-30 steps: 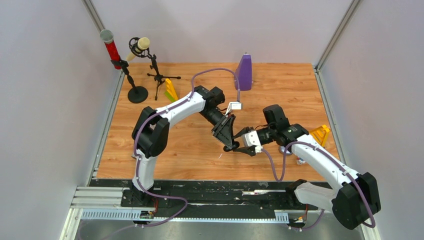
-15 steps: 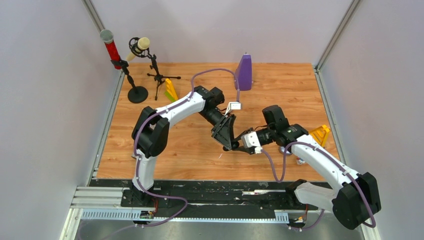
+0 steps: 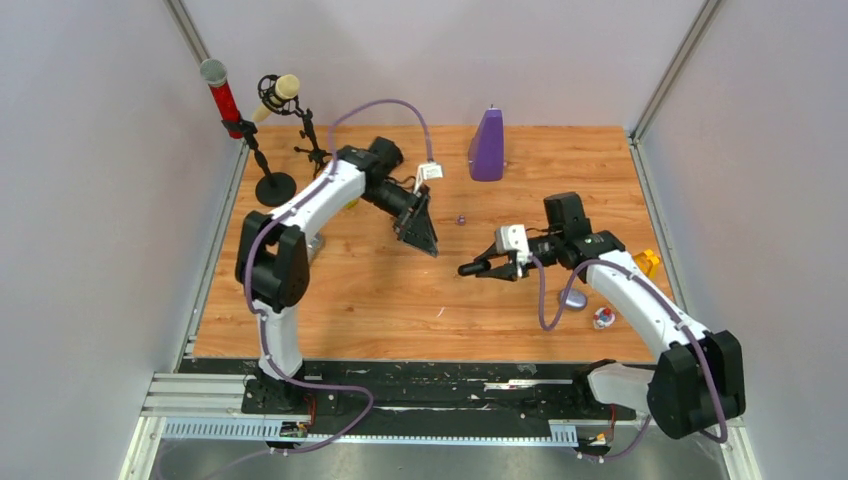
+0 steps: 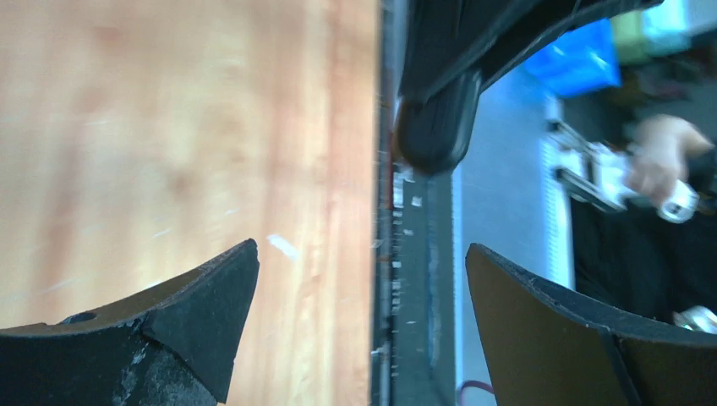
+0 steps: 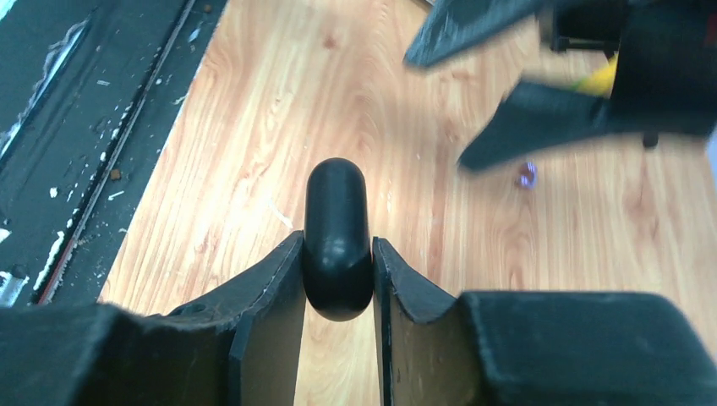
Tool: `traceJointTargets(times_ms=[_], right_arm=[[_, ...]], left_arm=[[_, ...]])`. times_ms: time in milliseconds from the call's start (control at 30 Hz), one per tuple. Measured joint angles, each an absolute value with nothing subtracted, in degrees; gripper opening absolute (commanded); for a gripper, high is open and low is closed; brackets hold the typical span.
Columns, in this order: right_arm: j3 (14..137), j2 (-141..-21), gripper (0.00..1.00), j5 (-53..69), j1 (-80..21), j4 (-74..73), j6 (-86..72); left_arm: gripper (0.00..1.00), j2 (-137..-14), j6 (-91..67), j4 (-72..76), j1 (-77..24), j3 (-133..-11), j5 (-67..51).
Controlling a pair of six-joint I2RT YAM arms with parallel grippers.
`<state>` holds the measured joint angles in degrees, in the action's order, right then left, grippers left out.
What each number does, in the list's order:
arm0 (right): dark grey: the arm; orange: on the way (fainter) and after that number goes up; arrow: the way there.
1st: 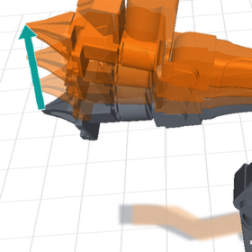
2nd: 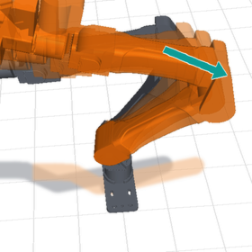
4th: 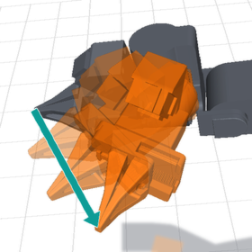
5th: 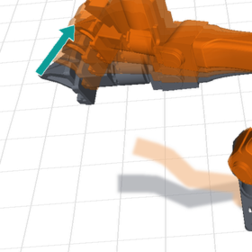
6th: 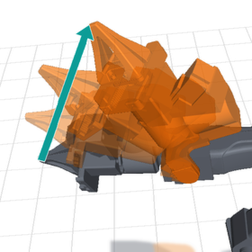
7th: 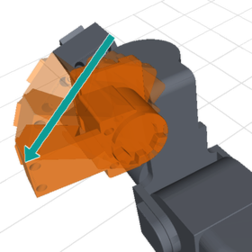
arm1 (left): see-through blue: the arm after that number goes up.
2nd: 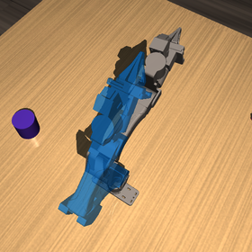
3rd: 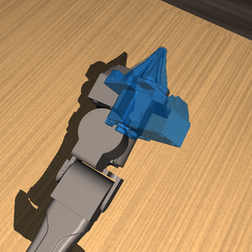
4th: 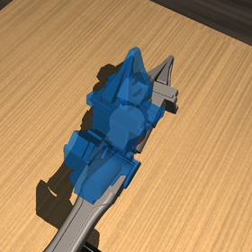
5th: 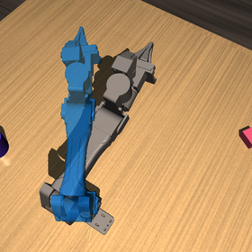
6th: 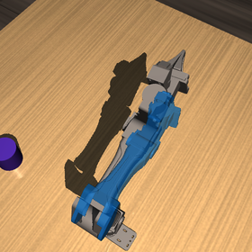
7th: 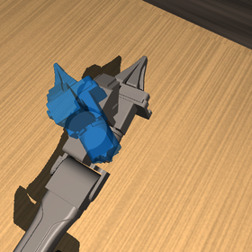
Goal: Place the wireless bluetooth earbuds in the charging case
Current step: Place the charging case at the center of the board.
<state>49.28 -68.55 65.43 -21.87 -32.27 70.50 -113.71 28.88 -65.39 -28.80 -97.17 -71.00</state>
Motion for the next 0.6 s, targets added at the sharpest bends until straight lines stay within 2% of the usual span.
traceJointTargets(times_ms=[167, 367, 600], right_arm=[[53.76, -75.22, 0.14, 69.84, -9.10, -32.29, 60.86], [65.80, -89.73, 0.14, 71.48, 3.70, -33.91, 47.16], [86.24, -112.68, 0.21, 67.70, 8.25, -46.89, 36.62]], left_arm=[[1.00, -104.36, 22.74, -56.69, -22.33, -95.61, -58.17], [1.00, -92.75, 19.81, -51.51, -22.59, -89.65, -46.70], [1.00, -87.83, 18.20, -50.68, -22.87, -80.49, -37.36]])
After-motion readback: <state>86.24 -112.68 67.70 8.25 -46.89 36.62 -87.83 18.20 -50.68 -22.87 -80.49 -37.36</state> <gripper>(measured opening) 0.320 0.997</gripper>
